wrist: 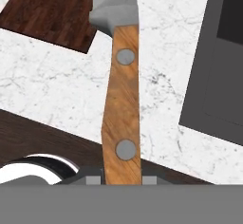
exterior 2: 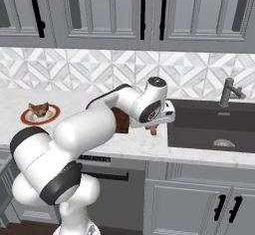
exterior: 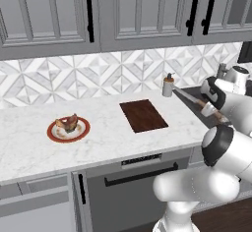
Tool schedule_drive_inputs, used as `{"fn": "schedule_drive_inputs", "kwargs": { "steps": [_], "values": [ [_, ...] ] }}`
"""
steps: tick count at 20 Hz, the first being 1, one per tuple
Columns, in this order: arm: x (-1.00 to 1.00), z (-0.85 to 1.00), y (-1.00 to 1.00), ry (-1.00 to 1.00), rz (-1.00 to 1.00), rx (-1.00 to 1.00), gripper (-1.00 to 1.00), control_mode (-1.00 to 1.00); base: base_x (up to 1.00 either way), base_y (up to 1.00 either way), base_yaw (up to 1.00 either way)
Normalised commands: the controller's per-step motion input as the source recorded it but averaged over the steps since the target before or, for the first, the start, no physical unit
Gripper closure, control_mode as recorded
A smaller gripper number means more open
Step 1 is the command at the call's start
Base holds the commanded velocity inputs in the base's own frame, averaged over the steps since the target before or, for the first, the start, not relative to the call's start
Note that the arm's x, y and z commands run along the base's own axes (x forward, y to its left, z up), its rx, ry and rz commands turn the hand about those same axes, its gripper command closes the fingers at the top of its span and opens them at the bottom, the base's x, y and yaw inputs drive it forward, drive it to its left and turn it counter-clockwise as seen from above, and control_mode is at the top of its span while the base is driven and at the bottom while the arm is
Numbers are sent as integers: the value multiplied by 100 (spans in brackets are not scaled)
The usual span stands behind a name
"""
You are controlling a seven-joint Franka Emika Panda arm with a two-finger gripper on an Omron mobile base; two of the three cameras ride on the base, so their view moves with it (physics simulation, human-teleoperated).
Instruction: Pick up the knife from the drawer and place it on the cutting board. Then place the meat from the plate to the cutting board.
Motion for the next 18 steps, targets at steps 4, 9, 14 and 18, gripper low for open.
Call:
{"fn": "schedule_drive_inputs", "kwargs": {
  "steps": [4, 9, 14, 18],
  "values": [
    [18, 0, 22, 0, 0, -6, 100, -100, 0, 0, 0],
    [50, -8, 49, 0, -3, -4, 100, -100, 0, 0, 0],
    [36, -43, 92, 1, -16, 1, 100, -100, 0, 0, 0],
    [55, -34, 72, 0, -10, 1, 100, -100, 0, 0, 0]
  ]
}}
